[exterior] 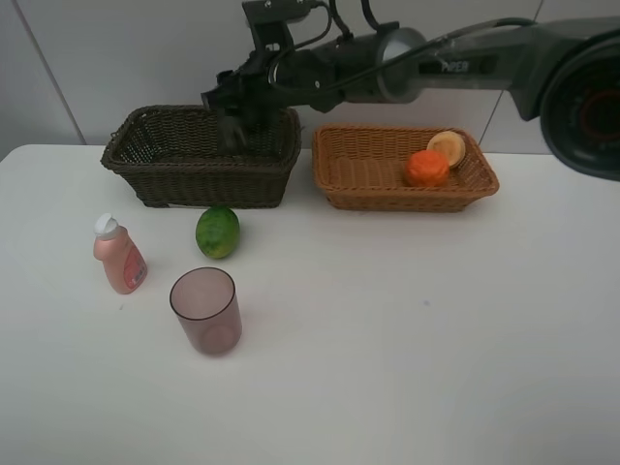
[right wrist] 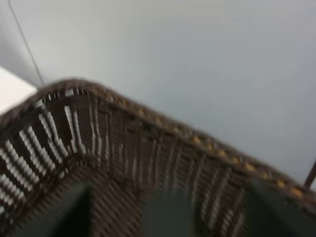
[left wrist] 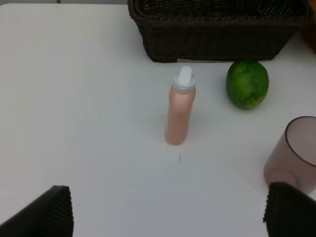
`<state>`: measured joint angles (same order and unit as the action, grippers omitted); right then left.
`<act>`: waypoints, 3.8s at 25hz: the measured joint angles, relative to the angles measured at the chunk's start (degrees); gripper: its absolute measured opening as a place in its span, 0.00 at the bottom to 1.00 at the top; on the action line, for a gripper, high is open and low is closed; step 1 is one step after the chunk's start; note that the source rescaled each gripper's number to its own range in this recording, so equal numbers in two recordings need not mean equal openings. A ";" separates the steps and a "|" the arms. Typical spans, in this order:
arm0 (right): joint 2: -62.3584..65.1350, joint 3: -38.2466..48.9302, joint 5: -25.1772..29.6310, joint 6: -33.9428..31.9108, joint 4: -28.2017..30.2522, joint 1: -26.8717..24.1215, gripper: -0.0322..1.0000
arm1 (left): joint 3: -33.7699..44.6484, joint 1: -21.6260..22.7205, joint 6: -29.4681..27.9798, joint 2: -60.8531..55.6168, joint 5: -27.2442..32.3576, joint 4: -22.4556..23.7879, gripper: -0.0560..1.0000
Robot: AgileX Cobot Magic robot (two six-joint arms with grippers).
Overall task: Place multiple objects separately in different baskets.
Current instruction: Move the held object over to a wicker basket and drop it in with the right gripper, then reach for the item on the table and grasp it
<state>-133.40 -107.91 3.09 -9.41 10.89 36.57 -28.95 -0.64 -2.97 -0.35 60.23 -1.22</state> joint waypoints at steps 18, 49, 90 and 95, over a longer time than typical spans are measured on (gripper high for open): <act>0.00 -0.10 -3.09 0.00 -0.18 0.00 0.95 | 0.00 0.00 0.05 0.00 0.00 0.00 1.00; 14.93 -0.10 16.28 -0.18 0.06 0.00 0.95 | 0.00 0.00 0.18 0.00 0.00 0.00 1.00; 73.46 58.24 37.98 1.31 0.10 -13.67 0.95 | 0.00 0.00 0.18 0.00 0.00 0.00 1.00; 79.95 60.88 42.24 1.31 -1.18 -18.90 0.95 | 0.00 0.00 0.18 0.00 0.00 0.00 1.00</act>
<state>-53.45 -47.03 45.34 -8.10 9.72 17.67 -28.95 -0.64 -2.79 -0.35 60.23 -1.22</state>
